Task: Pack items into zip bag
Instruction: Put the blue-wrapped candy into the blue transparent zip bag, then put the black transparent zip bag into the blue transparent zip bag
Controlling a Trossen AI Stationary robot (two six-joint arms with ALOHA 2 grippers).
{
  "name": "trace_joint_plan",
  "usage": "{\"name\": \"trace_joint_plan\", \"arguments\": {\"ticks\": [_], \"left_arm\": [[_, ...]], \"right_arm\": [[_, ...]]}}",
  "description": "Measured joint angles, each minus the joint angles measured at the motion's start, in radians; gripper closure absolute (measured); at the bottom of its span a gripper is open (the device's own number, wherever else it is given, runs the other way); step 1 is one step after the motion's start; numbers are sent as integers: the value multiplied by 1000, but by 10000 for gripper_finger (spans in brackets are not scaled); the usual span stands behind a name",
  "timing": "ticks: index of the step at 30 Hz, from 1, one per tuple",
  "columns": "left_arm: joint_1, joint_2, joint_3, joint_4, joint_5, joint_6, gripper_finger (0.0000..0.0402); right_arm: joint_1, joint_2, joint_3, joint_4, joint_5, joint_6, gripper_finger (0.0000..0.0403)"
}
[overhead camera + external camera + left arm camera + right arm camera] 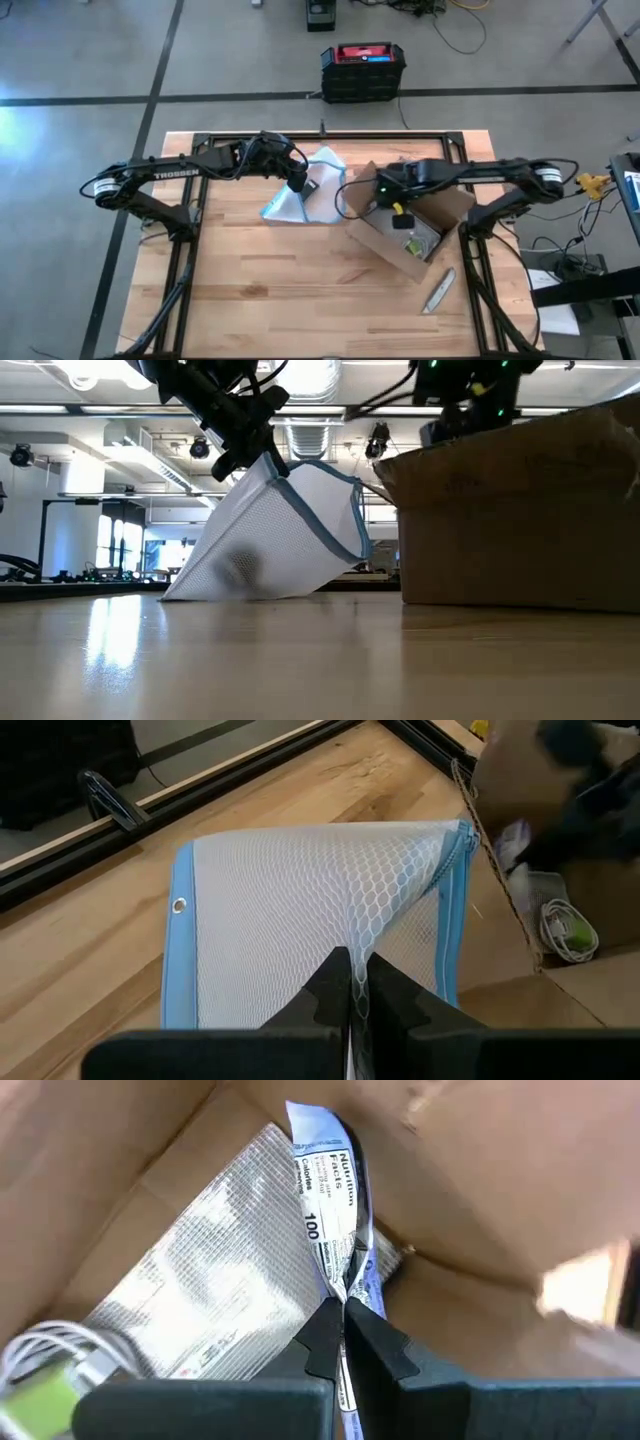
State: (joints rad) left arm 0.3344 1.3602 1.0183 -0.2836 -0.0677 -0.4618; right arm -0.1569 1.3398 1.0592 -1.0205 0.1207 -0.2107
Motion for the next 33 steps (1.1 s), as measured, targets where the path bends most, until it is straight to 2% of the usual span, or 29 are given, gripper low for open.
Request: {"name": "trace_joint_plan", "arguments": {"ticks": [9,15,20,24,27,33], "left_arm": [[0,0,0,0,-1,4,401],[0,0,0,0,17,26,401],[0,0,0,-1,40,27,401],[0,0,0,-10,58,27,401],[0,0,0,-23,59,30,401],[0,0,0,-32,60,31,401]], "right_arm": [[23,-112,73,-26,-59,149,403],[28,-77,205,54,-85,173,403],[48,-16,241,-4,-103,107,403],[91,23,207,-80,-124,81,403],[133,26,141,-74,-121,80,403],[151,-65,-68,-12,-69,155,403]]}}
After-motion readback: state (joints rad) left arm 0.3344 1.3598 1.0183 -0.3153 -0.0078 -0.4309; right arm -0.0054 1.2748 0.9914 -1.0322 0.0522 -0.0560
